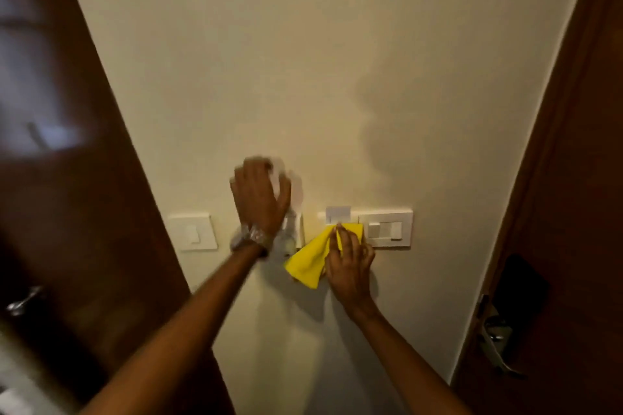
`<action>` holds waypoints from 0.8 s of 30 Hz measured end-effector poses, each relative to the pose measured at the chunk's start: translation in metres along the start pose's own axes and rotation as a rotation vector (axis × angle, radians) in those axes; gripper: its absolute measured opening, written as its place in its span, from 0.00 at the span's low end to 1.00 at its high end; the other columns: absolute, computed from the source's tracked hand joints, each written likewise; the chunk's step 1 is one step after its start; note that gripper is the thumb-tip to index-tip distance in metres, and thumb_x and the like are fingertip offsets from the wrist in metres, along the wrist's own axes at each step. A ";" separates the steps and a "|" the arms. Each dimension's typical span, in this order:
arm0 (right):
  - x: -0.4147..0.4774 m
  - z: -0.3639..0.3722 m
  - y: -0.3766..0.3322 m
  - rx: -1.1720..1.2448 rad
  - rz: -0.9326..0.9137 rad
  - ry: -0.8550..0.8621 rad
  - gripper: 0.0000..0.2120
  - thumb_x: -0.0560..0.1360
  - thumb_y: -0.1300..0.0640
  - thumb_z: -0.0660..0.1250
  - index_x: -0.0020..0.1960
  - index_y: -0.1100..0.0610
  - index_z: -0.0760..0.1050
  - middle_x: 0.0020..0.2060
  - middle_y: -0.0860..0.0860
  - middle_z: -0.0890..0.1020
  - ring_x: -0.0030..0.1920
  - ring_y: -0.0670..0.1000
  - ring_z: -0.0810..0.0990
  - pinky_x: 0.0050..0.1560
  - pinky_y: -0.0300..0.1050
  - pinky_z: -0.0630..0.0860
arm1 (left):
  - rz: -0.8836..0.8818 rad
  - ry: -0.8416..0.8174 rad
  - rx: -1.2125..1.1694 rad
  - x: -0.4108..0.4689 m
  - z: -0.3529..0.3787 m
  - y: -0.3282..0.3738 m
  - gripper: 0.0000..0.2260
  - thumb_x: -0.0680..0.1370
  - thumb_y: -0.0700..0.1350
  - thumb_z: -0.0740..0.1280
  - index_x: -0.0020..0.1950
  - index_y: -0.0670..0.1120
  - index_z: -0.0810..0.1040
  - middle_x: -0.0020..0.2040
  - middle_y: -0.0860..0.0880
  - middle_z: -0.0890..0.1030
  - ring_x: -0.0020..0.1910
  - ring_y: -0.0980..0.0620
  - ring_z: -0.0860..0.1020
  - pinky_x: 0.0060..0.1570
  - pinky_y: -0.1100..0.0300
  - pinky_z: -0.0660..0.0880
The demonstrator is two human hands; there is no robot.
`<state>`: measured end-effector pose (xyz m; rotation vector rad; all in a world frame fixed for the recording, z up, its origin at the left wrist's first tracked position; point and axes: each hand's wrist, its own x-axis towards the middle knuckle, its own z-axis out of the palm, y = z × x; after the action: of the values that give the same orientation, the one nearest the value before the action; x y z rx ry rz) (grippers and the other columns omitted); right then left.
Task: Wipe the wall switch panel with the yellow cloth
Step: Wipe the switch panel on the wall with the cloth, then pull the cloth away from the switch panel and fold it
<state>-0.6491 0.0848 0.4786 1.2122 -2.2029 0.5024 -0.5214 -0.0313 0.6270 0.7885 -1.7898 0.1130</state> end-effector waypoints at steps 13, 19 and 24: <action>0.008 0.001 0.005 -0.181 -0.285 -0.112 0.19 0.64 0.54 0.78 0.54 0.54 0.80 0.58 0.59 0.80 0.57 0.61 0.76 0.52 0.54 0.69 | -1.016 -0.816 -0.631 -0.198 0.056 -0.029 0.23 0.75 0.44 0.80 0.66 0.44 0.77 0.60 0.43 0.83 0.58 0.40 0.83 0.60 0.47 0.83; -0.010 0.009 0.030 -0.011 -0.376 -0.384 0.13 0.69 0.51 0.75 0.46 0.56 0.77 0.45 0.55 0.81 0.48 0.59 0.78 0.48 0.52 0.70 | -0.765 -0.943 -0.575 -0.210 0.048 -0.062 0.13 0.80 0.39 0.75 0.61 0.34 0.81 0.61 0.37 0.83 0.62 0.40 0.80 0.64 0.47 0.77; -0.091 0.085 -0.069 0.653 -0.045 -1.108 0.15 0.77 0.63 0.74 0.51 0.58 0.66 0.33 0.49 0.73 0.33 0.48 0.72 0.34 0.41 0.67 | -1.281 -1.120 -0.953 -0.328 -0.029 -0.207 0.21 0.82 0.37 0.68 0.75 0.32 0.72 0.68 0.36 0.79 0.63 0.43 0.80 0.68 0.47 0.78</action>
<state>-0.5769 0.0591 0.3587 2.2809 -2.9919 0.6507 -0.3305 -0.0297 0.2881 1.1652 -1.5491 -2.1762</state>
